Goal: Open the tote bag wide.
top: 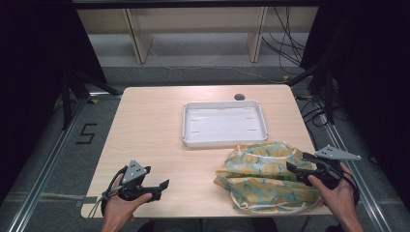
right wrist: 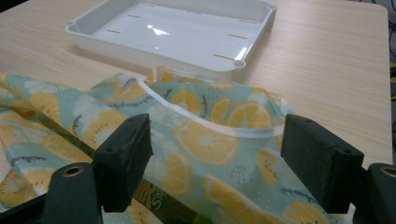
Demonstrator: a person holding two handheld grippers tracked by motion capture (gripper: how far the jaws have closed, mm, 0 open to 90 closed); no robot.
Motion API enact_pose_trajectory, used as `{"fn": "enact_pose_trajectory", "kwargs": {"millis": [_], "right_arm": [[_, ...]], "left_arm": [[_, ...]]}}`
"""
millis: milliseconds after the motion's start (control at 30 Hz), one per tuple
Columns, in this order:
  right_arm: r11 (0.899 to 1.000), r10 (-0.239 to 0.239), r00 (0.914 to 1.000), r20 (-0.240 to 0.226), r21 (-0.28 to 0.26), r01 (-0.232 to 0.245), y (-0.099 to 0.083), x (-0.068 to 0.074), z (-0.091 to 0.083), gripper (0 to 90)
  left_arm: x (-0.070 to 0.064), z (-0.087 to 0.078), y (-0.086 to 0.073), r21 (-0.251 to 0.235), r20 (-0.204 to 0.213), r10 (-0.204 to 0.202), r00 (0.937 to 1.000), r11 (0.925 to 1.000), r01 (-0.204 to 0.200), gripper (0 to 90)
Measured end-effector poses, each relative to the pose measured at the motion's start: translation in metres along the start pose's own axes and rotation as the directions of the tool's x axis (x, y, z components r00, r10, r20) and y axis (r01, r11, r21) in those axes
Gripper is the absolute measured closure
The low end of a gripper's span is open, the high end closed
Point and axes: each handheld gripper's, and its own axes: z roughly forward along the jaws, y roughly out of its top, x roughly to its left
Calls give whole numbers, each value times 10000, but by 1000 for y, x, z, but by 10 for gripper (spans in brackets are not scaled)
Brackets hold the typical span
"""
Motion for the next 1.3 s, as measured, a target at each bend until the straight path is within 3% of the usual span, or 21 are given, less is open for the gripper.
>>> {"fn": "enact_pose_trajectory", "kwargs": {"millis": [33, 167, 200, 267, 300, 333, 567, 667, 700, 767, 800, 967, 1000, 1033, 1067, 1100, 1167, 1200, 1233, 1300], "right_arm": [[9995, -295, 9996, -45, -71, 295, 0, -3, 1, 258], [9988, -456, 9989, 67, -166, 457, 0, -4, 0, 258], [9994, -329, 9995, 12, -107, 330, 0, -3, 0, 258], [9999, -98, 9999, 54, -48, 99, 0, -1, -1, 257], [9998, -175, 9998, 61, -58, 175, 0, -1, -1, 257], [10000, -15, 10000, 18, -57, 15, 0, -1, -1, 258], [9999, -64, 10000, 24, -89, 64, 0, -1, -1, 258], [9999, -82, 10000, 20, -87, 83, 0, -1, -1, 257], [9999, -97, 9999, 56, -83, 97, 0, -1, -1, 257], [9999, -104, 9999, 7, -83, 104, -1, -1, -1, 257], [9999, -87, 10000, 3, -64, 87, -1, -1, -1, 257], [9999, -74, 10000, 6, -103, 74, 0, -1, -1, 257], [9999, -57, 10000, 6, -110, 57, 0, -1, -1, 257], [9995, -267, 9996, 4, -160, 267, 0, -2, 0, 257], [9996, -230, 9997, 17, -146, 230, 0, -2, 0, 257], [9998, -165, 9999, 42, -97, 166, 0, -2, 0, 257], [9997, -205, 9998, 27, -145, 206, 0, -2, 0, 257], [9996, -228, 9997, 30, -165, 228, 0, -2, 0, 257], [9996, -228, 9997, 30, -165, 228, 0, -2, 0, 257], [9999, -104, 9999, 3, -118, 104, 0, -1, -1, 257]], "left_arm": [[0, 0, 0, 44, -8, -2, 10000, 10000, 2, 174], [-1, 1, 0, 3, 122, -57, 9999, 10000, 57, 176], [1, 1, 1, 5, 140, 210, 9997, 9998, -210, 178], [1, -1, 1, 199, 126, 355, 9993, 9992, -358, 181], [0, 0, 1, 173, 129, 314, 9994, 9994, -316, 181], [-2, 1, 1, 55, 136, -26, 9999, 10000, 25, 181], [-6, 3, 2, 16, 357, 122, 9993, 9999, -123, 181], [-10, 6, 3, -131, 684, 275, 9973, 9996, -267, 184], [-11, 6, 4, 52, 653, 535, 9964, 9985, -540, 185], [-13, 9, 4, -90, 815, 428, 9958, 9991, -422, 185], [-14, 11, 5, -22, 987, 750, 9923, 9972, -752, 185], [-26, 20, 9, -214, 1329, 693, 9887, 9975, -671, 192], [-27, 22, 11, -334, 1488, 1049, 9833, 9943, -1011, 193], [-27, 22, 11, -334, 1488, 1049, 9833, 9943, -1011, 193], [-32, 26, 12, -337, 1672, 1134, 9794, 9934, -1093, 195], [-36, 29, 13, -278, 1746, 984, 9797, 9951, -950, 197], [-41, 35, 15, -276, 1951, 1208, 9733, 9927, -1177, 198], [-45, 38, 15, -314, 2073, 978, 9734, 9951, -933, 198], [-45, 38, 15, -314, 2073, 978, 9734, 9951, -933, 198], [-55, 48, 18, -227, 2272, 1177, 9667, 9930, -1156, 200]]}}
